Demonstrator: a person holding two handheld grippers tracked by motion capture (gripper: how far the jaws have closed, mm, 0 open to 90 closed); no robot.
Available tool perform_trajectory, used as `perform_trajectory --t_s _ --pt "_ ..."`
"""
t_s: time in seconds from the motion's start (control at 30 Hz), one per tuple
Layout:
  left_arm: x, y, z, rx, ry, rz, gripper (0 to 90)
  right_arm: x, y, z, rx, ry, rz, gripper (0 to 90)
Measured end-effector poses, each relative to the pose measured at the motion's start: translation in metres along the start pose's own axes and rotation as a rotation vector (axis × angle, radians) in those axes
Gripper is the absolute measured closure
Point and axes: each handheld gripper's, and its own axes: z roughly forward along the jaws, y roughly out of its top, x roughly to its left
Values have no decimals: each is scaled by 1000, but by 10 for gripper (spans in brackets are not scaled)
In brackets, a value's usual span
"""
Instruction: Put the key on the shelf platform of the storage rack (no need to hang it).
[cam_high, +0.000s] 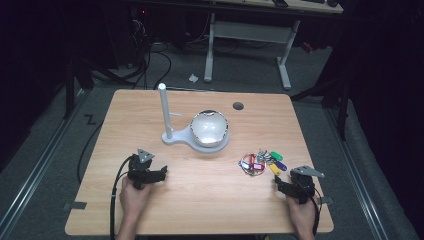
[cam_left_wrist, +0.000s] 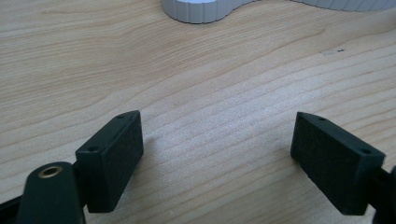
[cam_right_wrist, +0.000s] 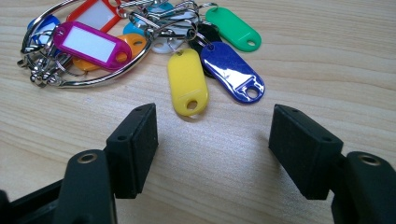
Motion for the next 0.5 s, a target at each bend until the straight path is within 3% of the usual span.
perform_trajectory --t_s 0.5 --pt "0 0 0 0 -1 3 174 0 0 0 0 0 0 331"
